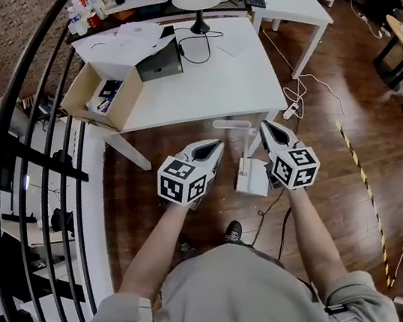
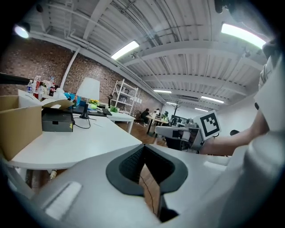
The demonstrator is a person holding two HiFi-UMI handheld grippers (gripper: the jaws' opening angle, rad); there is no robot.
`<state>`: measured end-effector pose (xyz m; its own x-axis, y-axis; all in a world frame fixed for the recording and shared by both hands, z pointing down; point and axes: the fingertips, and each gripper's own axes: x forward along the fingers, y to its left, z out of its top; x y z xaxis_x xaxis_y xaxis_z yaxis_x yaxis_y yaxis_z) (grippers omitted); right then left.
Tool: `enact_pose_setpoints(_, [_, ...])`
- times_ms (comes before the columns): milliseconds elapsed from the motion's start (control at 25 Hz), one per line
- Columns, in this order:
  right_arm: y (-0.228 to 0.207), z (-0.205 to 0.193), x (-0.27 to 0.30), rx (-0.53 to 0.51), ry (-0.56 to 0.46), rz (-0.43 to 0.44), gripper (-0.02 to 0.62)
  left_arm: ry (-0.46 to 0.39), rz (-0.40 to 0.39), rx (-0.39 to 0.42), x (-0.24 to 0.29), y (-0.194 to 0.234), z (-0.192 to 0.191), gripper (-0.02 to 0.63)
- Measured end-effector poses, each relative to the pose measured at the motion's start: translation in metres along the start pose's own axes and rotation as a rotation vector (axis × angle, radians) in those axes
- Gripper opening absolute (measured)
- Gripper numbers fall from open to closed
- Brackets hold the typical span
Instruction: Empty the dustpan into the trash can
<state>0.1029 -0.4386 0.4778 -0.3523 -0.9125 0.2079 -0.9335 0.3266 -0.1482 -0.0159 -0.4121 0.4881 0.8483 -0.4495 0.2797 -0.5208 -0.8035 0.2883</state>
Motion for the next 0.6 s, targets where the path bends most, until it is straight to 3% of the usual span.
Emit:
enact_pose_setpoints(160, [0.038, 0.035, -0.002, -0.062, -0.039, 0.038, 0.000, -0.049, -0.028, 0.024, -0.016, -0.007, 0.016, 0.005])
enact_pose_setpoints(600, [0.123, 0.091, -0.011, -0.067, -0.108, 0.203, 0.000, -0.123, -0.031, 0.047, -0.065, -0.010, 0.057, 0.005])
